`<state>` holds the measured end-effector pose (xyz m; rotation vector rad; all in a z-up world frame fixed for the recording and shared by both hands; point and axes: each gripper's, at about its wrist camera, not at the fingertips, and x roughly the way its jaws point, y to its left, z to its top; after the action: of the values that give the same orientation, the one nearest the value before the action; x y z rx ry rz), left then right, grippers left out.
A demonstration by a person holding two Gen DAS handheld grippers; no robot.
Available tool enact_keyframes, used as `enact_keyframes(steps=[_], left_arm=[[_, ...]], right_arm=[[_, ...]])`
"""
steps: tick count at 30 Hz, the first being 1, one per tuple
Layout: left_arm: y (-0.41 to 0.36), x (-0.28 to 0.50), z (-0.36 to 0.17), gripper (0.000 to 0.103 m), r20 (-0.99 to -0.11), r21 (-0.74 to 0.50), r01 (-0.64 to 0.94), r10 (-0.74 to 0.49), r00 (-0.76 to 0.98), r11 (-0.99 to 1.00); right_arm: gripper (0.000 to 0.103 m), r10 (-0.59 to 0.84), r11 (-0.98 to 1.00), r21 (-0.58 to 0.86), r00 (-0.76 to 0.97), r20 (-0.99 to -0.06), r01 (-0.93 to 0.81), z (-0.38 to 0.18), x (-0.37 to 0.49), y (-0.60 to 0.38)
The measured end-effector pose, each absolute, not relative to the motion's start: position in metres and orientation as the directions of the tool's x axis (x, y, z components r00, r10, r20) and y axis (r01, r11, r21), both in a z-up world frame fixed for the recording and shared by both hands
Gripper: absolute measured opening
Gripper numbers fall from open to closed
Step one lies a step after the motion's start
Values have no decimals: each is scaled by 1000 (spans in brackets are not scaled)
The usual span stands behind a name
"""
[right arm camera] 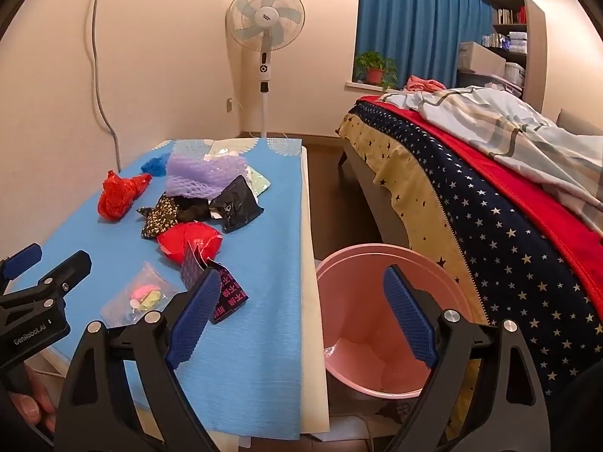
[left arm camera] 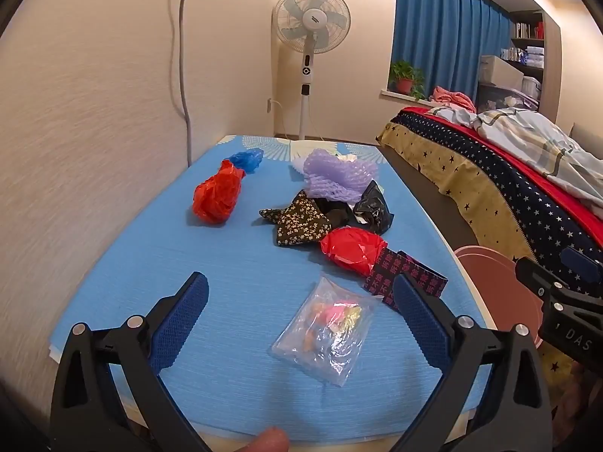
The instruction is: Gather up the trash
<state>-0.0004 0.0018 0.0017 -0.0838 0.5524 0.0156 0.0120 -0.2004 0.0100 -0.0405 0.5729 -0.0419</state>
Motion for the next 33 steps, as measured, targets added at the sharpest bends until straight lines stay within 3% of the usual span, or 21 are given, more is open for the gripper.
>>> enact_keyframes(steps=[33], left_arm=[[-4,-5,-2,95,-527,-73,-35,-8,850,997]], right_arm=[[80,-21,999,-53,854,-520,-8,15,8,-194]])
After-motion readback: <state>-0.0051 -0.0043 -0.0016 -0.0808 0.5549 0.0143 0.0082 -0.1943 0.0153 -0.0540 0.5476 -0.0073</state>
